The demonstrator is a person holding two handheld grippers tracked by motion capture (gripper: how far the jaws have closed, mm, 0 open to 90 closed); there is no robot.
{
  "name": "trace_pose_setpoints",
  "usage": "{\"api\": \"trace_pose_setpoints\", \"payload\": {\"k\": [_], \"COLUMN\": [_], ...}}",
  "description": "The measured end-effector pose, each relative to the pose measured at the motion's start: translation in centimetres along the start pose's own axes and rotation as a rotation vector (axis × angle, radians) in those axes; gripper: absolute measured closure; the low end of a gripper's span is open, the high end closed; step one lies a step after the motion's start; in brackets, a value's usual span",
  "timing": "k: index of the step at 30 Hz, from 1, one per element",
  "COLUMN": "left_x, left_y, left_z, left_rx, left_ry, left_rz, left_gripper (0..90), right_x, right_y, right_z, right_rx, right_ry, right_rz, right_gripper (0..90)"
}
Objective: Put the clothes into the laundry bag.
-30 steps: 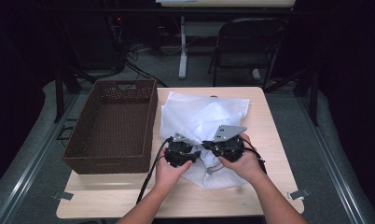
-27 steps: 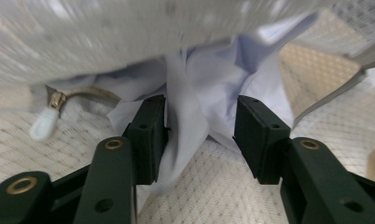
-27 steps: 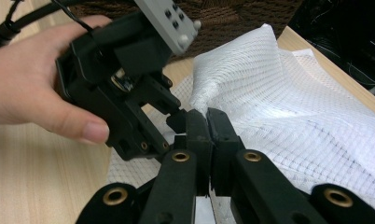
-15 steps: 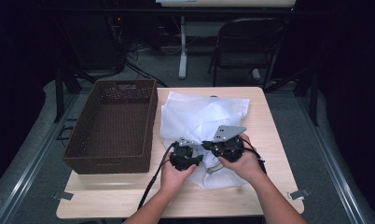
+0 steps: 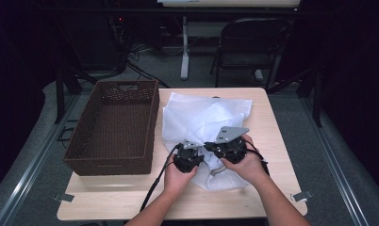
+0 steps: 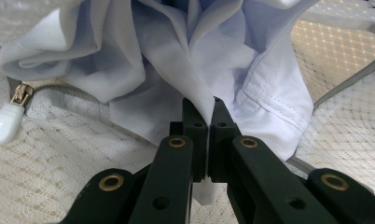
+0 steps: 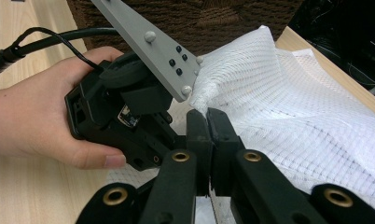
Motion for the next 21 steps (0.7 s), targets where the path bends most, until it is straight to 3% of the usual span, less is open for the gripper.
{"api": "trace_pose_setpoints", "payload": {"k": [7,16,21], "left_x": [0.4,1.2,1.4], "left_y": [0.1,0.4,0.4], "left_z": [0.7,2.3,3.2], "left_rx": [0.017,-0.002,0.014], "left_ry": [0.032,0.057,0.083], "left_rz": [-0.018,-0.028,-0.035], "left_gripper": [89.7,89.8,89.8], "right_x": [0.0,0.1,0.1], "right_y": [-0.1,-0.2,-0.1], "right_z": [0.0,0.1,0.1], "right_rx": [0.0,0.001,0.002], "right_ry": [-0.001,0.0,0.001], "right_rz": [0.001,0.002,0.003], "right_gripper": [88.9,88.9,89.0]}}
Point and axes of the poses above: each handheld gripper's, and its own axes: x roughly backward along the jaws, z roughly out of its top, y roughly to its right, the point moved 6 cm from there along -x, roughly forward along the jaws, and after that the axes turned 5 degrees about x, right-handed, at the moved point
